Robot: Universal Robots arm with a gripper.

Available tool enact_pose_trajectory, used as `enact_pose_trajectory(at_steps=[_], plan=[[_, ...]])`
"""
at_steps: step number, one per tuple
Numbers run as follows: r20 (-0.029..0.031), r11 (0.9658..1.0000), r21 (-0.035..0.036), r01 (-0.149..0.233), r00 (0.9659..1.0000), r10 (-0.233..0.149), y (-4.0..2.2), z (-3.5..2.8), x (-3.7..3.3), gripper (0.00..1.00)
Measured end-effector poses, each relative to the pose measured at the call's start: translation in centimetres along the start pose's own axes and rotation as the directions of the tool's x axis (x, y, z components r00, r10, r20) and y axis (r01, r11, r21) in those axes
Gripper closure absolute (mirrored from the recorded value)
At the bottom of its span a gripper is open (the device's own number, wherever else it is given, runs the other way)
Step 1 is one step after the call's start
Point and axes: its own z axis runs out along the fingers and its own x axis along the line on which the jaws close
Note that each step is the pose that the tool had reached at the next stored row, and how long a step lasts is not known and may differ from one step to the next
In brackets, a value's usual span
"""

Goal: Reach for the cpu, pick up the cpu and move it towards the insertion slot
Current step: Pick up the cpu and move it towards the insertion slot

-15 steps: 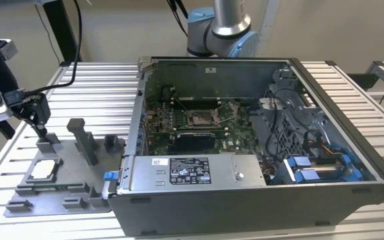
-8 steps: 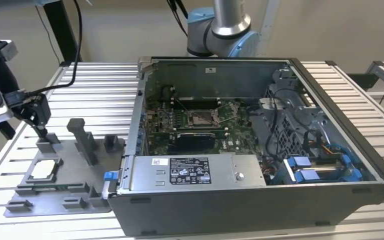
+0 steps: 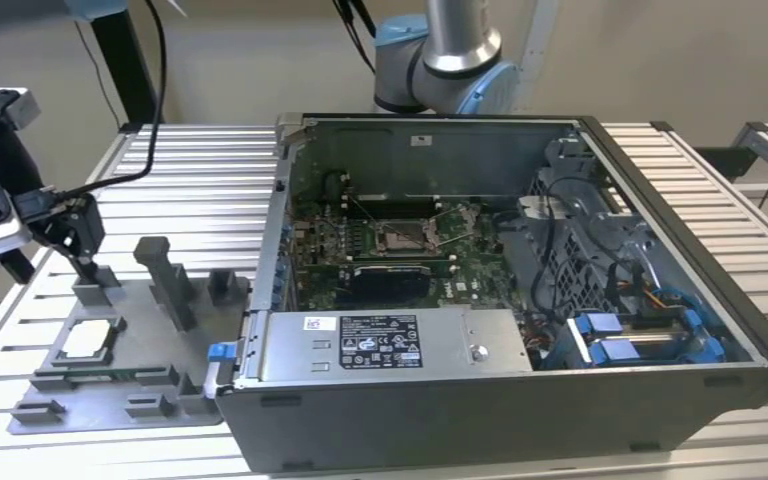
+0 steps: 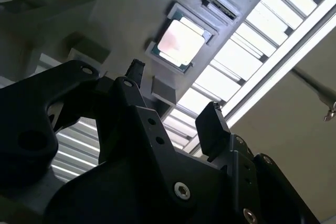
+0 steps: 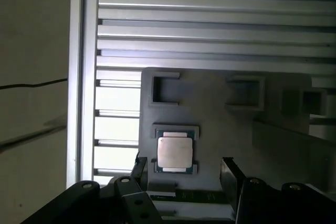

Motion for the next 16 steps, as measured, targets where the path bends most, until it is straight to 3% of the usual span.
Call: enact_pose_trajectory(at_steps=[16], plan=[[0.0000, 1.0000, 0.0000, 0.000, 1.0000, 0.000, -0.21, 2.10, 0.11, 0.00]])
